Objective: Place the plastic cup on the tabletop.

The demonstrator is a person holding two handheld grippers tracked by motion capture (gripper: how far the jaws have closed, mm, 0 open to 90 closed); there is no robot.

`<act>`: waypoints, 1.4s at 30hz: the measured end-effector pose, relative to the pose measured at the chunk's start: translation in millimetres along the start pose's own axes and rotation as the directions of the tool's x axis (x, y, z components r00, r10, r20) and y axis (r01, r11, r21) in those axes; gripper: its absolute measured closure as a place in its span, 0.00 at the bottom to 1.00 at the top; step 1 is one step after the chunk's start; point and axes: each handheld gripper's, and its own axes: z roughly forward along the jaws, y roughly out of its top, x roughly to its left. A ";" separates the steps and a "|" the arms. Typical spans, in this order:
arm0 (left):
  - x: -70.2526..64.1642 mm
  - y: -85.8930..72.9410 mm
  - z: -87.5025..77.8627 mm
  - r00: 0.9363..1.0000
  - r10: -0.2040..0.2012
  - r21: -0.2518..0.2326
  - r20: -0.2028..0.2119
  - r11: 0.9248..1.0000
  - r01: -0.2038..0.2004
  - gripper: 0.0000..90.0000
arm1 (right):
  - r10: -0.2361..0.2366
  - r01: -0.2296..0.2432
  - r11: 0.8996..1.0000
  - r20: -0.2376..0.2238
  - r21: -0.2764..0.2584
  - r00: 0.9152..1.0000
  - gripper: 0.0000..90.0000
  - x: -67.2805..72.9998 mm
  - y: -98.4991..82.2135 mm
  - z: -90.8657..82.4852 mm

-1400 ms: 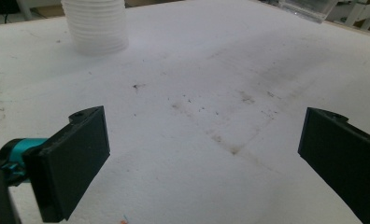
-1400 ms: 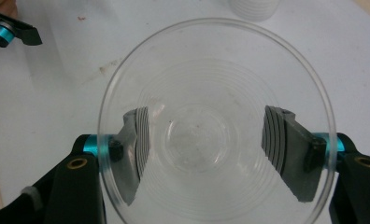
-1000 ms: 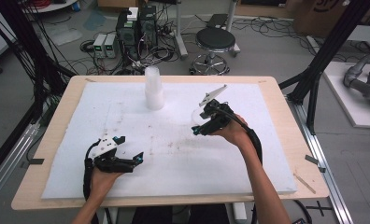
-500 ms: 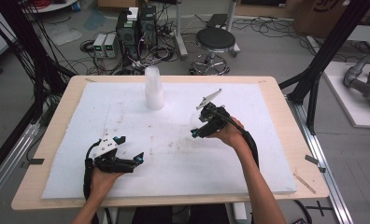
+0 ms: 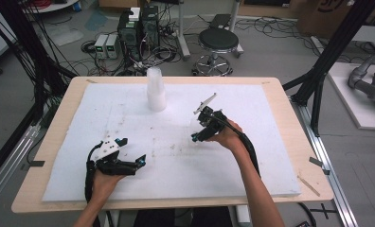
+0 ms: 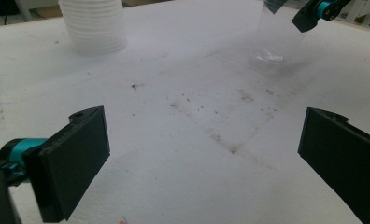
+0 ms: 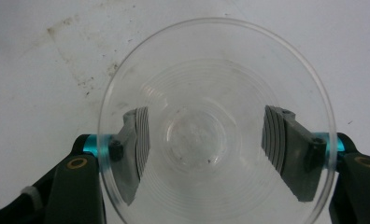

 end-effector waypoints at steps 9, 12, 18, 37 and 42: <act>0.3 0.0 0.0 1.000 0.001 0.001 0.003 1.000 -0.001 0.02 | 0.005 -0.005 1.000 -0.001 -0.016 1.000 0.36 1.8 -4.2 10.0; -0.1 0.0 0.2 1.000 0.000 0.003 0.003 1.000 0.000 0.02 | -0.008 0.008 1.000 0.007 -0.015 1.000 0.36 3.6 -3.0 11.5; -0.1 0.0 0.2 1.000 0.000 0.003 0.002 1.000 0.000 0.02 | -0.009 0.009 1.000 0.010 -0.013 1.000 0.35 4.0 -2.6 11.8; 0.4 -0.1 -0.1 1.000 -0.003 0.002 0.006 1.000 0.003 0.02 | 0.011 -0.009 0.998 0.023 -0.070 1.000 0.16 7.1 -18.0 15.2; 0.1 0.0 0.2 1.000 -0.001 0.001 0.010 1.000 0.001 0.02 | 0.044 -0.038 0.986 0.034 -0.163 0.998 0.16 11.1 -43.1 4.4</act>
